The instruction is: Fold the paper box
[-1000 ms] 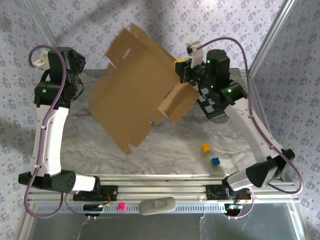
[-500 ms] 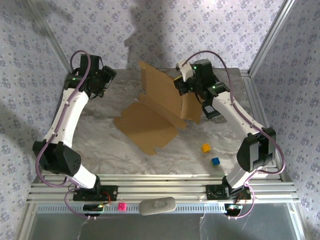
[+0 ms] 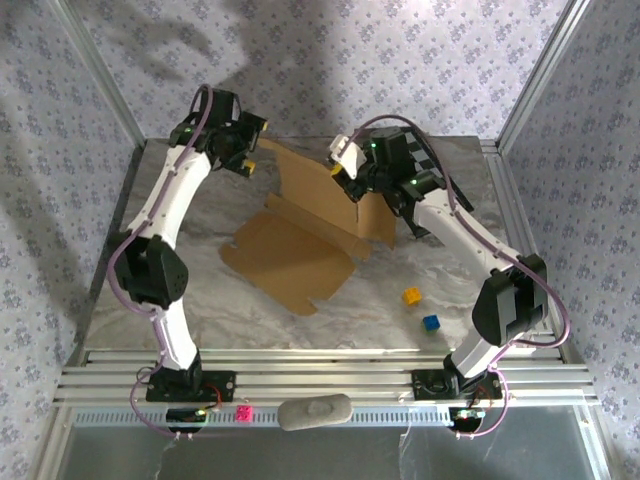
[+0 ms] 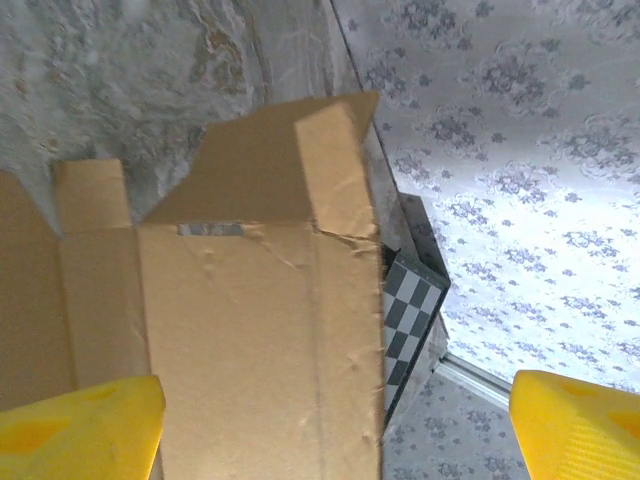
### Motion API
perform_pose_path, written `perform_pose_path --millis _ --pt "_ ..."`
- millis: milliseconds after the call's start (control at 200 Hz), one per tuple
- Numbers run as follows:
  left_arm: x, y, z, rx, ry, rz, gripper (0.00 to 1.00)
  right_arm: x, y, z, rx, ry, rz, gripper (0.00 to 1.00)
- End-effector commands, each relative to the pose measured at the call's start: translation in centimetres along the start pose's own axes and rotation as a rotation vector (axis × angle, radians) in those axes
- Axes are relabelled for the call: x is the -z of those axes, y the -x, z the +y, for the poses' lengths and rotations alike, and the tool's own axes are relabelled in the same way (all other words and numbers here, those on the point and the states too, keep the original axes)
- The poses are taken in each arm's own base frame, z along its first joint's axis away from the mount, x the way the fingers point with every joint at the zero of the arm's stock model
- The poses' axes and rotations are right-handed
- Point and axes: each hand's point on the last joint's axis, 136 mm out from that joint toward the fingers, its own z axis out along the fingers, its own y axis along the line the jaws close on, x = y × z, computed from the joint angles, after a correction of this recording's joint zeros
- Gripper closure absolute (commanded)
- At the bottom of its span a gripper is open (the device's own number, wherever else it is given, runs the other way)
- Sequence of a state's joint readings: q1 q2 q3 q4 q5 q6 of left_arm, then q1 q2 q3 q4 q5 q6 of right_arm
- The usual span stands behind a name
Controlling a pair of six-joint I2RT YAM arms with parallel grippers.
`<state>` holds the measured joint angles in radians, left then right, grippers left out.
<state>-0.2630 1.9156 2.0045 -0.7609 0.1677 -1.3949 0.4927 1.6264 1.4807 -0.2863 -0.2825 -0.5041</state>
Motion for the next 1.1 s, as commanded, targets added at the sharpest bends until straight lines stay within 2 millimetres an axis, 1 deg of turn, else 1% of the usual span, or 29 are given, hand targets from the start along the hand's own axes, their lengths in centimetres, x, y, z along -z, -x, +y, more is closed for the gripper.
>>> perform_pose_path --millis 0,75,140,260,345,395,500,605,680,730,740,750,800,810,820,825,835,865,910,954,989,1029,1094 --pt "-0.2 -1.3 -1.2 0.104 -0.01 0.069 0.12 0.6 -0.3 0.8 0.083 -0.008 0.023 1.0" --pt "-1.7 -1.9 -1.1 0.12 -0.011 0.105 0.15 0.6 -0.3 1.0 0.102 -0.011 0.024 1.0" --pt "-2.7 -2.4 -1.0 0.14 -0.013 0.127 0.21 0.6 -0.4 1.1 0.119 -0.016 0.024 1.0" --pt "-3.0 -2.9 -0.9 0.142 -0.012 0.127 0.35 0.5 -0.6 1.0 0.145 -0.028 0.031 1.0" --pt "-3.3 -3.0 0.1 0.16 0.018 0.134 0.43 0.4 -0.8 1.0 0.144 -0.029 0.029 1.0" --pt "-3.7 -3.2 0.8 0.175 0.031 0.14 0.45 0.3 -0.8 1.0 0.145 -0.026 0.024 1.0" --pt "-4.5 -3.5 1.4 0.199 0.038 0.153 0.46 0.1 -0.7 1.2 0.15 -0.017 0.022 1.0" --pt "-4.9 -3.3 1.5 0.194 0.042 0.146 0.46 -0.1 -0.7 1.2 0.146 -0.016 0.019 1.0" --pt "-5.4 -3.4 1.8 0.198 0.053 0.146 0.53 -0.3 -0.8 1.2 0.139 -0.013 0.015 1.0" --pt "-5.7 -3.5 2.2 0.207 0.064 0.146 0.64 -0.4 -0.8 1.3 0.135 -0.009 0.015 1.0" --pt "-5.7 -3.4 1.7 0.204 0.043 0.145 0.67 -0.4 -0.8 1.3 0.136 -0.01 0.014 1.0" --pt "-5.7 -3.4 1.6 0.206 0.039 0.144 0.69 -0.4 -0.8 1.3 0.135 -0.01 0.015 1.0" --pt "-5.7 -3.4 1.4 0.214 0.028 0.136 0.9 -0.5 -0.9 1.2 0.128 -0.013 0.017 1.0" --pt "-5.7 -3.4 1.3 0.215 0.025 0.135 0.93 -0.5 -1.0 1.2 0.125 -0.013 0.017 1.0" --pt "-5.6 -3.4 1.2 0.217 0.022 0.133 0.98 -0.6 -1.0 1.1 0.122 -0.015 0.018 1.0" --pt "-5.8 -3.5 1.7 0.221 0.035 0.133 1.0 -0.6 -1.0 1.1 0.12 -0.016 0.019 1.0" --pt "-6.0 -3.5 2.0 0.226 0.043 0.131 1.0 -0.6 -1.0 1.0 0.116 -0.019 0.018 1.0" --pt "-6.0 -3.4 2.3 0.24 0.048 0.122 1.0 -0.5 -0.9 0.7 0.103 -0.037 0.017 0.91" --pt "-5.8 -3.1 2.4 0.263 0.043 0.096 1.0 -0.2 -0.4 -0.3 0.065 -0.09 0.01 0.72" --pt "-5.6 -2.8 2.7 0.294 0.031 0.054 1.0 0.9 0.8 -1.7 -0.019 -0.163 -0.02 0.56" --pt "-5.5 -2.5 2.7 0.32 0.009 0.02 1.0 2.0 1.5 -2.9 -0.137 -0.225 -0.042 0.46" --pt "-5.4 -2.2 2.4 0.357 -0.028 -0.016 1.0 3.6 2.0 -3.9 -0.294 -0.283 -0.061 0.39" --pt "-5.3 -1.9 2.4 0.406 -0.073 -0.071 1.0 6.5 2.6 -4.5 -0.586 -0.308 -0.085 0.38"
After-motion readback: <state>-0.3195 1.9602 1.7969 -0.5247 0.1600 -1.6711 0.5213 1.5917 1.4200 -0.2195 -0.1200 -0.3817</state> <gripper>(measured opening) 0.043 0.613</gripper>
